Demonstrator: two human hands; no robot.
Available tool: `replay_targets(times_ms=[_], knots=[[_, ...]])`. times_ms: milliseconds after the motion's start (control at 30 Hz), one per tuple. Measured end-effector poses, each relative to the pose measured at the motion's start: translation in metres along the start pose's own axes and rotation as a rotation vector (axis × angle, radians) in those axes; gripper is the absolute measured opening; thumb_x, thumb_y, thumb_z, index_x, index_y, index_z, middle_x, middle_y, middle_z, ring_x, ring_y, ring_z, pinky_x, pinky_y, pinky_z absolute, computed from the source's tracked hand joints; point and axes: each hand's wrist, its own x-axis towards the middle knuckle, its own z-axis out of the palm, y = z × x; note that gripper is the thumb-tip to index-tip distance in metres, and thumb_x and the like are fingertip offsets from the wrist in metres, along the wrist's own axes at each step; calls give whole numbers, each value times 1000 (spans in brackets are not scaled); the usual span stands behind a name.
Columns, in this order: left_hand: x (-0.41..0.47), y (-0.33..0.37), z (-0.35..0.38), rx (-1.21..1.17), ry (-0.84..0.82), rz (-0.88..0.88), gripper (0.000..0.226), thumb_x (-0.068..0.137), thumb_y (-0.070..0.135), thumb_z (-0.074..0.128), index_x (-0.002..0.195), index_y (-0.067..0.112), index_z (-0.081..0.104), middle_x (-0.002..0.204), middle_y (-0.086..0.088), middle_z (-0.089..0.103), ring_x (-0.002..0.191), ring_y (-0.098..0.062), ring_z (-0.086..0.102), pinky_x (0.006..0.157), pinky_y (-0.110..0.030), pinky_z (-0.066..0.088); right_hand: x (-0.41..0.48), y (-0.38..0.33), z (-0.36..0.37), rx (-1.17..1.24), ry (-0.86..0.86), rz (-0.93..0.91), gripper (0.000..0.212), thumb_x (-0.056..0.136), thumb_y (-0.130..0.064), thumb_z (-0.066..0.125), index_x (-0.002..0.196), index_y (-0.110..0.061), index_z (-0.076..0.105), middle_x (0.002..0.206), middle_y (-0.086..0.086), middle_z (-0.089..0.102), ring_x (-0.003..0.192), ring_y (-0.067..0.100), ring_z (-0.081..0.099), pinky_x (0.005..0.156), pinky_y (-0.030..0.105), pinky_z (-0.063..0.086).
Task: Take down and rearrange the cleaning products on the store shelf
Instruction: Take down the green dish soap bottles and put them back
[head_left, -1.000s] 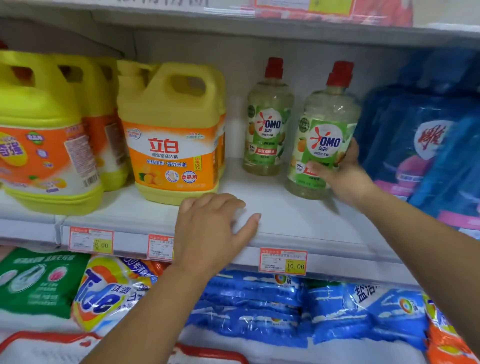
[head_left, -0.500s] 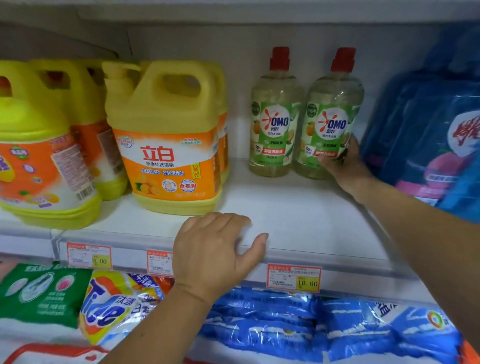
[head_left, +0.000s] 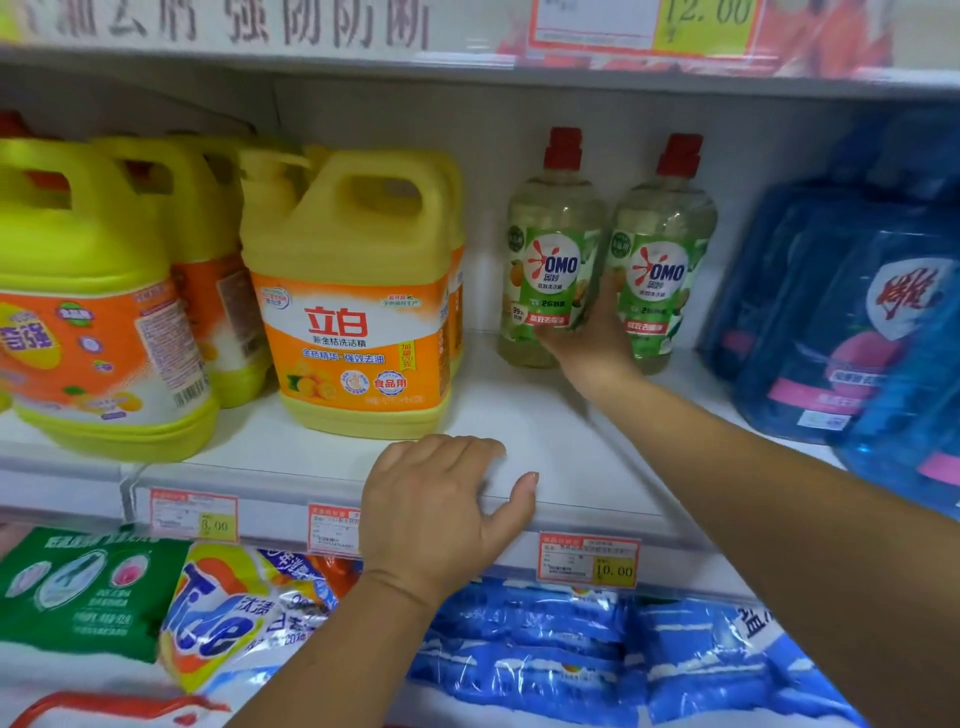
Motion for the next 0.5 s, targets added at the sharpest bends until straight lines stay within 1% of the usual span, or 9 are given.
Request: replay_targets(times_ms=[67, 100, 167, 200, 233, 300, 333, 433, 500], knots=[[0, -1, 1, -5, 8, 4, 39, 86, 54, 50, 88, 24, 76, 84, 10, 73, 77, -14, 68, 73, -29, 37, 0, 5, 7, 15, 50, 24, 68, 77, -24, 82, 134, -21, 45, 126, -7, 64, 113, 12, 62, 95, 31, 53], [0, -1, 2, -7, 13, 9, 39, 86, 54, 50, 88, 24, 75, 84, 11, 73, 76, -14, 68, 74, -29, 37, 0, 8, 7, 18, 59, 32, 61, 77, -24, 83, 127, -21, 48, 118, -9, 65, 107, 10, 64, 87, 22, 55], [-1, -2, 3, -7, 18, 14, 39, 86, 54, 50, 88, 24, 75, 83, 11, 73, 77, -14, 67, 74, -29, 38, 2, 11, 2, -18, 44, 21, 49, 81, -23, 80, 116, -25, 46, 103, -16, 61, 89, 0, 61, 66, 3, 45], [-1, -3, 4, -5, 17, 16, 40, 86, 54, 50, 89, 24, 76, 84, 11, 73, 77, -14, 67, 74, -29, 39, 3, 11, -1, -23, 36, 11, 49, 82, -24, 80, 115, -27, 44, 100, -18, 59, 86, -2, 58, 64, 3, 43], [-1, -3, 4, 1, 17, 19, 40, 86, 55, 50, 89, 24, 76, 85, 10, 74, 78, -13, 68, 75, -30, 39, 5, 9, -2, -28, 29, 3, 51, 82, -26, 80, 119, -26, 45, 103, -18, 59, 89, 0, 58, 70, 8, 45], [-1, -3, 5, 14, 14, 20, 42, 87, 56, 48, 90, 25, 76, 86, 10, 74, 79, -13, 68, 75, -30, 40, 12, 2, 0, -22, 10, -23, 70, 78, -29, 84, 135, -22, 43, 123, -12, 61, 107, 7, 59, 89, 24, 49], [-2, -3, 5, 15, 12, 19, 42, 87, 56, 48, 90, 25, 76, 86, 10, 74, 79, -13, 68, 75, -30, 40, 14, -2, 3, 3, -5, -31, 80, 75, -28, 85, 141, -23, 39, 130, -9, 60, 113, 9, 57, 95, 28, 47], [-2, -3, 5, 19, 14, 18, 41, 86, 56, 49, 89, 25, 76, 86, 11, 74, 78, -13, 67, 75, -30, 40, 21, -6, 12, 50, -7, -12, 85, 71, -24, 89, 140, -20, 39, 133, -4, 61, 119, 12, 57, 102, 32, 47], [-2, -4, 6, 22, 7, 18, 41, 87, 56, 48, 89, 26, 75, 85, 10, 73, 78, -13, 67, 74, -31, 40, 20, -8, 11, 54, -3, -21, 87, 69, -25, 90, 140, -19, 40, 132, -5, 61, 115, 9, 57, 101, 30, 47]])
